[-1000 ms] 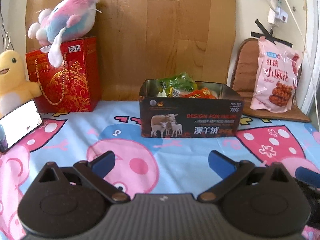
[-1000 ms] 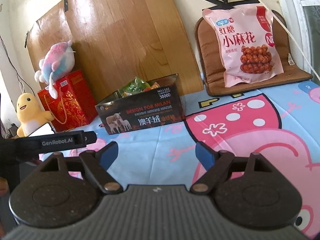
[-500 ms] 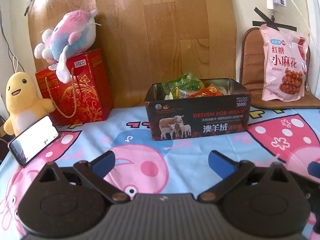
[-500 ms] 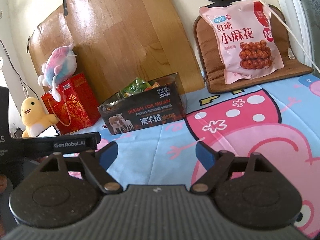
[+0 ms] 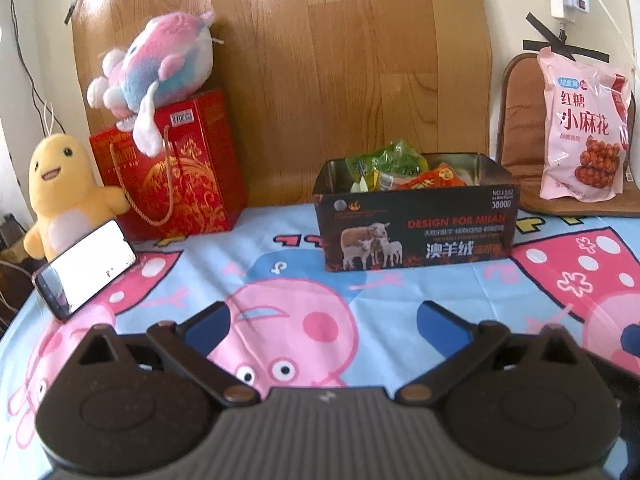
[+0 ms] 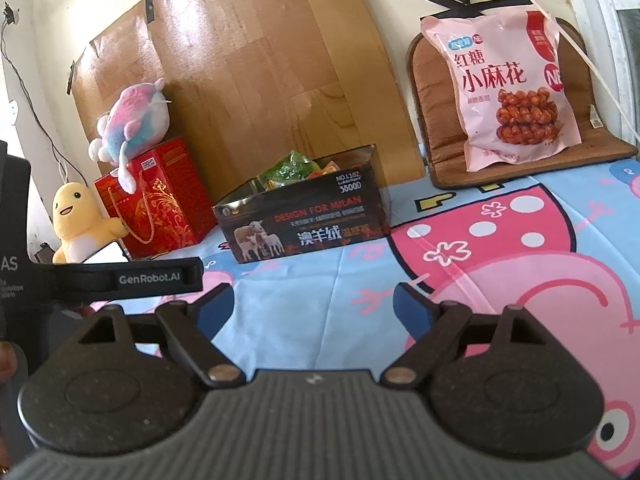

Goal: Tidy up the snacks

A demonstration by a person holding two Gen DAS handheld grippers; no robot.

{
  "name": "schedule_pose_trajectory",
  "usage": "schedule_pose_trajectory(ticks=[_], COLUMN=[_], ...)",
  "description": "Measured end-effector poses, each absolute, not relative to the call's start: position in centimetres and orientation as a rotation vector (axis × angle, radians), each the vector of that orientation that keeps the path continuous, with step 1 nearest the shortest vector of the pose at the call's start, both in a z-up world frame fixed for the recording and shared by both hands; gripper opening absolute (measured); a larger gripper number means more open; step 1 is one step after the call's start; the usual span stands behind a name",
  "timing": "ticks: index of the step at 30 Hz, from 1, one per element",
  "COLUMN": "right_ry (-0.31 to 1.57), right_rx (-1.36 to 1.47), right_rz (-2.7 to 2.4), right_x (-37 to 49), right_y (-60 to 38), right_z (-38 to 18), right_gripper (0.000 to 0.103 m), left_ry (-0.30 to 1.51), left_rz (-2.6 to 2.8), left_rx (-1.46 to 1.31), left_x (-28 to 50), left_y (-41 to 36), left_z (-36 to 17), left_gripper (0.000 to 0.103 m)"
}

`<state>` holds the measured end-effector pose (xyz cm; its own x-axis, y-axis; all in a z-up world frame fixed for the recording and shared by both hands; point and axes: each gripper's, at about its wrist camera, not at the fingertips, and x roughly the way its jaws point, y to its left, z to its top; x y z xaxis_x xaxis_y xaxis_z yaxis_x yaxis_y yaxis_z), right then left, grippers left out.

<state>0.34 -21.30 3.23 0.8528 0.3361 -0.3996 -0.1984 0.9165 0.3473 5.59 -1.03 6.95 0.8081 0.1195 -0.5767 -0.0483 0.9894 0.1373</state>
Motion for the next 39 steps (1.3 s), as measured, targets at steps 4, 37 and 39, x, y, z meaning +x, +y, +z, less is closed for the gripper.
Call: schedule_pose_trajectory(ticks=[4, 37, 39], right_ry=[0.474, 0.471, 0.466], right_rx=[0.304, 0.277, 0.26], right_rz=[0.286, 0.211, 0.206], right_x=[0.3, 0.7, 0.6], right_y=[-21.2, -20.1, -19.8], right_z=[3.3, 2.4, 2.4], right_gripper=[0.089, 0.096, 0.096], left_ry=[0.638, 0.634, 0.649], left_rz=[0.093, 0.079, 0.071], left_rx=[0.111, 0.002, -0.001], left_x=[5.7, 6.3, 6.5], left_y=[-0.8, 2.4, 2.5], left_z=[6.7, 4.8, 4.5], left_gripper=[0.103, 0.103, 0.103])
